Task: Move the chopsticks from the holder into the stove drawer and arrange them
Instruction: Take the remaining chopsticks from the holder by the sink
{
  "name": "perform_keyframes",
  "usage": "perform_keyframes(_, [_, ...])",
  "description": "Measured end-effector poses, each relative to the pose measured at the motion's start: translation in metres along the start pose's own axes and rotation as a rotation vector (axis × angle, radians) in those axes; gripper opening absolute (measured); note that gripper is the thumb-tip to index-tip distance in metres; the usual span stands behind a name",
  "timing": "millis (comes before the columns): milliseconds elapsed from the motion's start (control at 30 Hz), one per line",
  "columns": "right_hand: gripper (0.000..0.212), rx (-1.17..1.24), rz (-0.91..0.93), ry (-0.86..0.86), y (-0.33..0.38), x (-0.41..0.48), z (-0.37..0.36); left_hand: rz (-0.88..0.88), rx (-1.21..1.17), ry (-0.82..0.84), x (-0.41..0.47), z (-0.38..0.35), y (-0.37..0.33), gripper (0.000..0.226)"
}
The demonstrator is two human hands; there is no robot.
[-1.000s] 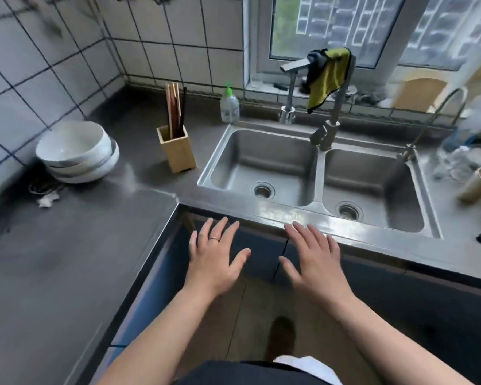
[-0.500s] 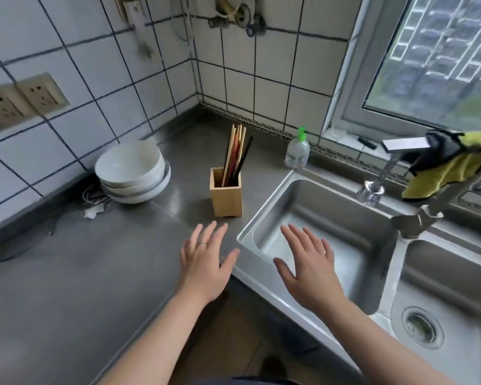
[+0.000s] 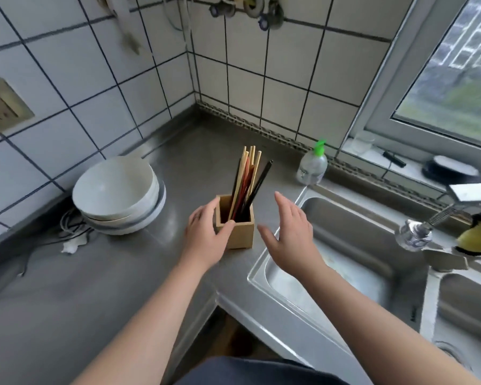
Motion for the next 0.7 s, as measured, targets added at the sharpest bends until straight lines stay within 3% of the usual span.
perform_keyframes(233, [0.078, 0.485, -0.305, -0.061, -0.014, 0.063, -0.013, -0.034, -0.154, 0.127, 0.077, -0.018, -0.017, 0.062])
perform_keyframes(367, [0.041, 0.722, -0.341, -0.108, -0.012, 0.089, -0.021, -0.053, -0.226, 0.164, 0.098, -0.027, -0.027, 0.048])
perform_keyframes(433, [0.034, 0.839, -0.347, -0.146, -0.006, 0.099, -0.021, -0.073, -0.248, 0.183, 0.104, -0.031, -0.03, 0.033])
perform_keyframes(600, [0.014, 0.833, -0.349, -0.274, -0.006, 0.114, -0.018, -0.03, -0.342, 0.197, 0.113, -0.043, -0.023, 0.012])
perform_keyframes(700, [0.013, 0.82, -0.364, -0.3, -0.007, 0.117, -0.02, -0.025, -0.377, 0.214, 0.117, -0.053, -0.015, 0.022])
Point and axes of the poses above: each hand's wrist, its own x-axis towards the middle knuckle, its own z-axis out of the back of the hand, y = z × x, the point moved 9 cm from there along x, towards the middle knuckle, and after that the axes turned 15 degrees about x, right-handed, at the moved point
